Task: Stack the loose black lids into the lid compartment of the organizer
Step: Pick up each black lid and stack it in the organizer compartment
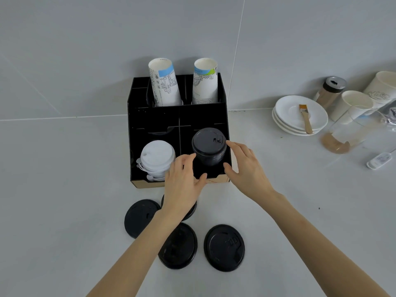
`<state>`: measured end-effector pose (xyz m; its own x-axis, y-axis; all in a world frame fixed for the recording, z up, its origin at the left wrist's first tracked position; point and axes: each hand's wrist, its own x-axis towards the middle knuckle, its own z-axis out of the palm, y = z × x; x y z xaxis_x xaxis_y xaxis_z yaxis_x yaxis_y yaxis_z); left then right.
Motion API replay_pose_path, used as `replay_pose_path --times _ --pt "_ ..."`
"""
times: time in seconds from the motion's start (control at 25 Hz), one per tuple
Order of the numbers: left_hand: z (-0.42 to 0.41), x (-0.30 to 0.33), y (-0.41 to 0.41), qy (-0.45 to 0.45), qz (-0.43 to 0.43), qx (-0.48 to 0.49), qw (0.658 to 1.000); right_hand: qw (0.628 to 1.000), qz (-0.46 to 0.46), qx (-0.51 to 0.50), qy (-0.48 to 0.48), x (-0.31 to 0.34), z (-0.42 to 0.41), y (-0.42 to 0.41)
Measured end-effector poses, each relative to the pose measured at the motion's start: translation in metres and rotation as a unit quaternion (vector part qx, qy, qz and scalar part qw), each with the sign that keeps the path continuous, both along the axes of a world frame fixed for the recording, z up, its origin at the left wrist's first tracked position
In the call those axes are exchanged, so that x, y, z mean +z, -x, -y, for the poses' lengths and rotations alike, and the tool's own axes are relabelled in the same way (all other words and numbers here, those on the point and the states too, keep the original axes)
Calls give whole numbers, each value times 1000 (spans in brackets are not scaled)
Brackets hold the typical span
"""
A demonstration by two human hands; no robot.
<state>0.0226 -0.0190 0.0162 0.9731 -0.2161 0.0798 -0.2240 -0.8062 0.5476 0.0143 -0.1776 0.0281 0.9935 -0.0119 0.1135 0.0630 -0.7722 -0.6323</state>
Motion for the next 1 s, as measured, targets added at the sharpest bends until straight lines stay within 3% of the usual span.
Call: replay_pose_path --times 0.28,0.52,1.0 --pt "-14 -17 57 -17 -102 -101 989 998 -60 11 -28 -21 0 65" --pt "-14 -34 98 -77 -142 -157 974 982 -149 116 -17 -42 5 106" --pt "-18 -48 119 -136 -136 -192 962 962 -210 173 -31 -57 10 133"
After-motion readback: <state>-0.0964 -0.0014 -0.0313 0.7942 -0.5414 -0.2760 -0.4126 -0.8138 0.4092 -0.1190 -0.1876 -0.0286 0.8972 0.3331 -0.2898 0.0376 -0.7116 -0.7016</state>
